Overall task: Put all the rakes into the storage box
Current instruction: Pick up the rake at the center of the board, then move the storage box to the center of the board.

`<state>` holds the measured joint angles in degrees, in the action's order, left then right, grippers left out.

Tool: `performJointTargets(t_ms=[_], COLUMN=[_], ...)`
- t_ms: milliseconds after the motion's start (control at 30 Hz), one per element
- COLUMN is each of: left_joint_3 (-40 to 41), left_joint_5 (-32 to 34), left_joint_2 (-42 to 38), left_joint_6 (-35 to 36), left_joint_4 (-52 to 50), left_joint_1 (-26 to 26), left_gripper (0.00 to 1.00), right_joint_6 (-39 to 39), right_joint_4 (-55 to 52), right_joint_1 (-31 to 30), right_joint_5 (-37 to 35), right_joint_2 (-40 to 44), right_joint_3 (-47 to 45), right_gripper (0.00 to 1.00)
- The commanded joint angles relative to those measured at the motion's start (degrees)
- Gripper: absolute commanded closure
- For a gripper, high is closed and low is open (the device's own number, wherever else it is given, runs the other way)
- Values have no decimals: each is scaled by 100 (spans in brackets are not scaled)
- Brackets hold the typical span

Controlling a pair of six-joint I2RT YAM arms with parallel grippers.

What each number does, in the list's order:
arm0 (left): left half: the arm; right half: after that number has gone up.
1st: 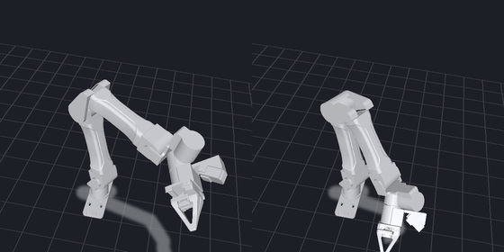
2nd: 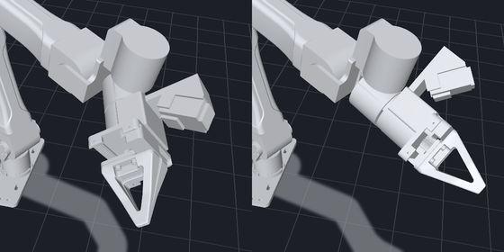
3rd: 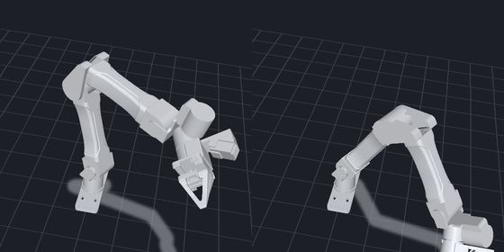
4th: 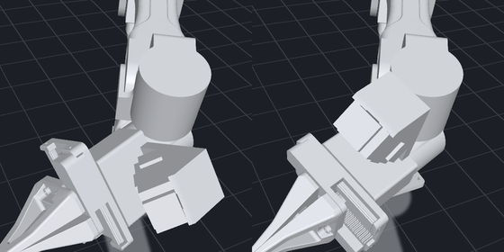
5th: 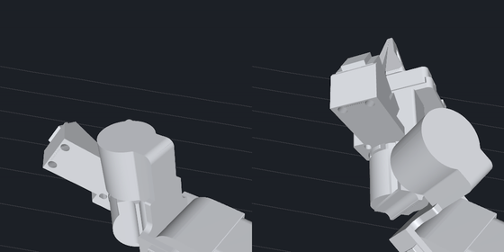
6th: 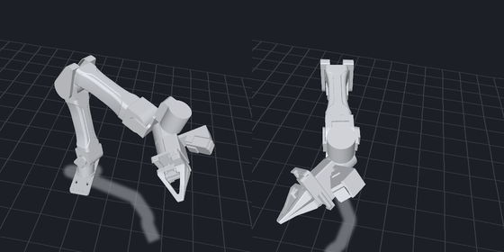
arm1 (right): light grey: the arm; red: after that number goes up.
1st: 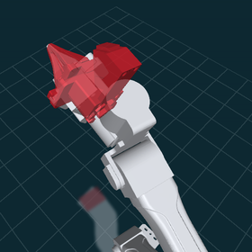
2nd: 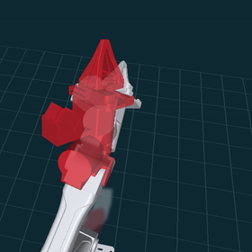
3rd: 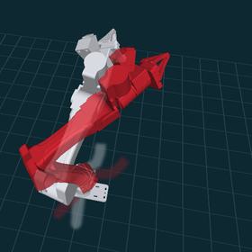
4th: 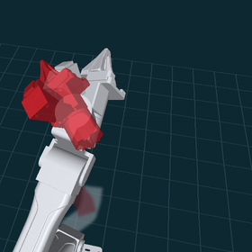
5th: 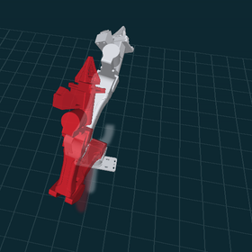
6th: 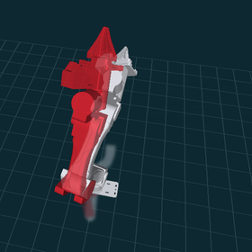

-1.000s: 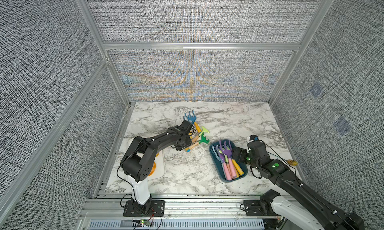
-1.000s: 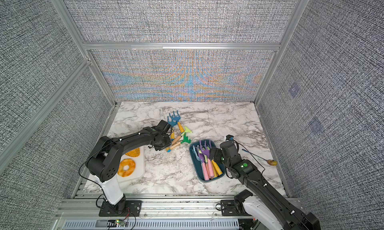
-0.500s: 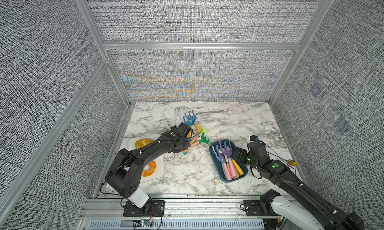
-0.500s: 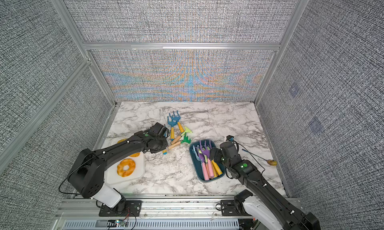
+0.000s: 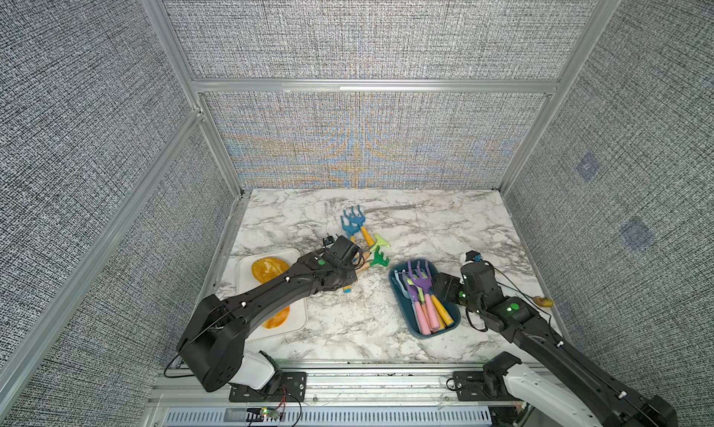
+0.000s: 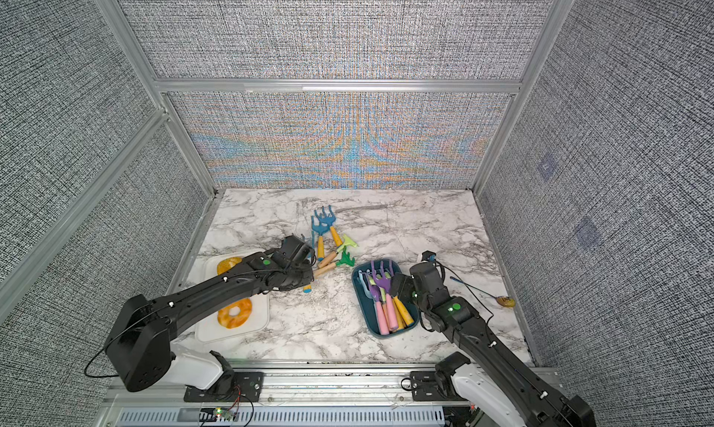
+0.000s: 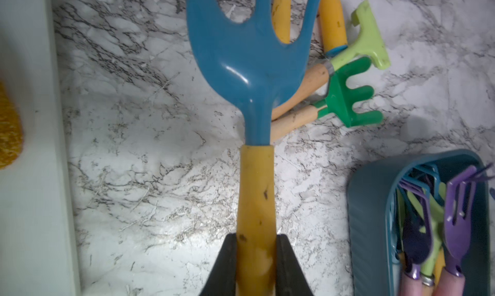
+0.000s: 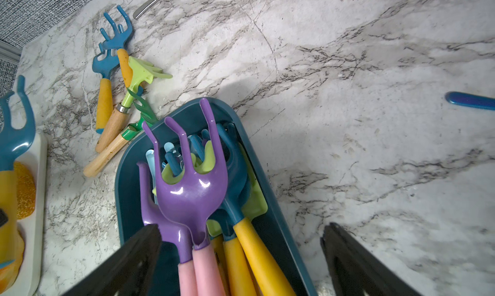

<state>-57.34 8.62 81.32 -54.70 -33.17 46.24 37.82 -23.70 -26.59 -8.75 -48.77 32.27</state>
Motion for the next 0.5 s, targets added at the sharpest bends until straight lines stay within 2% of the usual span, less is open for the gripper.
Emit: performJointTargets(t_ms=[0, 200, 300, 367, 467], left_joint_3=[60, 27, -73, -236, -560], left_joint_5=[378, 467, 536, 609, 588], left_joint_2=[-203, -105, -18, 184, 553], left_joint_6=[-404, -675, -723, -697, -546], left_joint_4=[173, 461, 584, 735, 831], left_joint_1=[858, 1521, 1833, 2182, 2496], left_gripper=[100, 100, 100, 100, 100], right_joint_6=[-58, -401, -536, -570, -625], right_joint_4=[212, 534, 857, 1110, 1259], right_joint_1=[223, 1222, 1891, 2077, 2214], right_joint_5=[40, 811, 1874, 2406, 2738], right_joint_2=[-156, -447, -577, -608, -732], right_joint_3=[123, 39, -339, -576, -779], right_gripper=[1, 1, 1, 1, 1])
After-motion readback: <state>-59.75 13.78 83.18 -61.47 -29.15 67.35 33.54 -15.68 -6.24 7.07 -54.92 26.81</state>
